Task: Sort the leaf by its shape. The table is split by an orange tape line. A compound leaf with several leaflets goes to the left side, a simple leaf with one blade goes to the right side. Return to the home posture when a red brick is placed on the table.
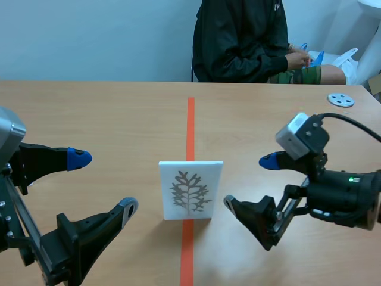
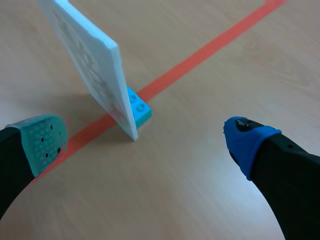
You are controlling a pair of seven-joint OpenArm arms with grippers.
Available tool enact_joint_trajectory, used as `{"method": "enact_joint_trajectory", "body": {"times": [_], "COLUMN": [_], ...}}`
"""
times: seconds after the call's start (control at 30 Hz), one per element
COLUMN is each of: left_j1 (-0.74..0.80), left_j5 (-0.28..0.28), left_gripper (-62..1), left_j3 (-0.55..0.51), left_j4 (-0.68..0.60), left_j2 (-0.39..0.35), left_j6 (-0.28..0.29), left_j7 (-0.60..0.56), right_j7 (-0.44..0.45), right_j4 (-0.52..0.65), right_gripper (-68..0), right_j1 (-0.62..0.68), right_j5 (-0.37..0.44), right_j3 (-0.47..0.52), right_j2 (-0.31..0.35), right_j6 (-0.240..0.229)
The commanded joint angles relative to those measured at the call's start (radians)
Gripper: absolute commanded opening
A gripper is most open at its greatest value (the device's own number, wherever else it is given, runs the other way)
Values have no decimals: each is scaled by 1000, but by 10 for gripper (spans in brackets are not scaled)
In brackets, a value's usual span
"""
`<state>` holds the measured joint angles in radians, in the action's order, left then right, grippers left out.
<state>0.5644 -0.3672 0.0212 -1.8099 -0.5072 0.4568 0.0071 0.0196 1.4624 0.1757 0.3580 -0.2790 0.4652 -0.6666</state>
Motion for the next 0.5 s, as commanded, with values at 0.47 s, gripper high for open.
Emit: {"method": "enact_joint_trajectory", "body": {"times": [0.47], "left_j1": [-11], "left_j5": [-10], "left_gripper": [14], "left_j3": [2], "left_j4": [-4], "left_j2": [-3], "left_j6": [-1], "left_j7": [-17], "right_j7": [178], "right_j4": [-147], "right_gripper": [4], "right_j1": [-187], "right_j5": [-243], "right_j3": [-193], "right_j2": [-109], "right_j6": [15]}}
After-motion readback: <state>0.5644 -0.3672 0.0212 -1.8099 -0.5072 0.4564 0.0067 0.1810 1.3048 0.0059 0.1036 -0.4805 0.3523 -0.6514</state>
